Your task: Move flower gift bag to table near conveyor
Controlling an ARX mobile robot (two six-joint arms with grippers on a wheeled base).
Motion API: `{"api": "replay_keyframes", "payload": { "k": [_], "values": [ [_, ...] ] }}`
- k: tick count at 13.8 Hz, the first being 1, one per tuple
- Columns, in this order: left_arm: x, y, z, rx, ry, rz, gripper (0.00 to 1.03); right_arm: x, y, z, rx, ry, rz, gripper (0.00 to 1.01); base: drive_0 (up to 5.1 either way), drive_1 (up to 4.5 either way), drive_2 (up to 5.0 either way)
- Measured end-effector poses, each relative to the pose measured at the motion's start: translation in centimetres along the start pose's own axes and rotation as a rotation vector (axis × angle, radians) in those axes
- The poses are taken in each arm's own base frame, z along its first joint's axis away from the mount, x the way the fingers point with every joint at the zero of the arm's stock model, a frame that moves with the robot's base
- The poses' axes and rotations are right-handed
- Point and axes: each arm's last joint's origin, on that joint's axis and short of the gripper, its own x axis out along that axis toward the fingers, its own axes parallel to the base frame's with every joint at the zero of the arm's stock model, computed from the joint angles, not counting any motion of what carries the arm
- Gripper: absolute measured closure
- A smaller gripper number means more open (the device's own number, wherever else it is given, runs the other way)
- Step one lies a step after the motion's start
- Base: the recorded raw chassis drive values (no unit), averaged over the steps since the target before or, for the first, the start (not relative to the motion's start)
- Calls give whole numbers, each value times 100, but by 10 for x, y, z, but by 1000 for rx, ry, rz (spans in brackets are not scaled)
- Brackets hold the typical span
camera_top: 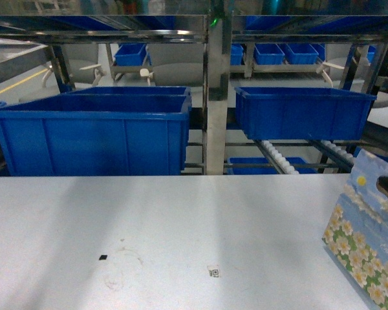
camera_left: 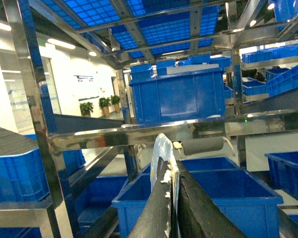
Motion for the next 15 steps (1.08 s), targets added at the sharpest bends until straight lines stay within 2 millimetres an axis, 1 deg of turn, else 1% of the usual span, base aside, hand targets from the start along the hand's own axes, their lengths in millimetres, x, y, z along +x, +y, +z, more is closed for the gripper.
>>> {"api": "replay_keyframes", "payload": {
  "k": [2,6,7,8,9,11,12,14,15],
  "values": [
    [0,0,0,0,0,0,101,4,3,-7,3,24,13,98,0,0,0],
    [0,0,0,0,0,0,101,5,4,-12,8,38,-8,98,0,0,0],
    [0,0,0,0,0,0,101,5,4,-14,15,46,-14,93,0,0,0],
    [0,0,0,0,0,0,101,3,6,-17,28,61,-17,75,0,0,0],
    [0,0,0,0,0,0,101,2,6,-18,31,59,-25,60,0,0,0],
    [0,0,0,0,0,0,101,1,6,-16,34,48,-40,40,0,0,0],
    [0,0,0,0,0,0,101,-1,5,-10,23,18,-69,24,0,0,0],
    [0,0,0,0,0,0,101,-9,6,3,12,-36,-118,2,0,0,0],
    [0,0,0,0,0,0,101,-13,8,9,2,-67,-135,3,0,0,0]
  ]
}}
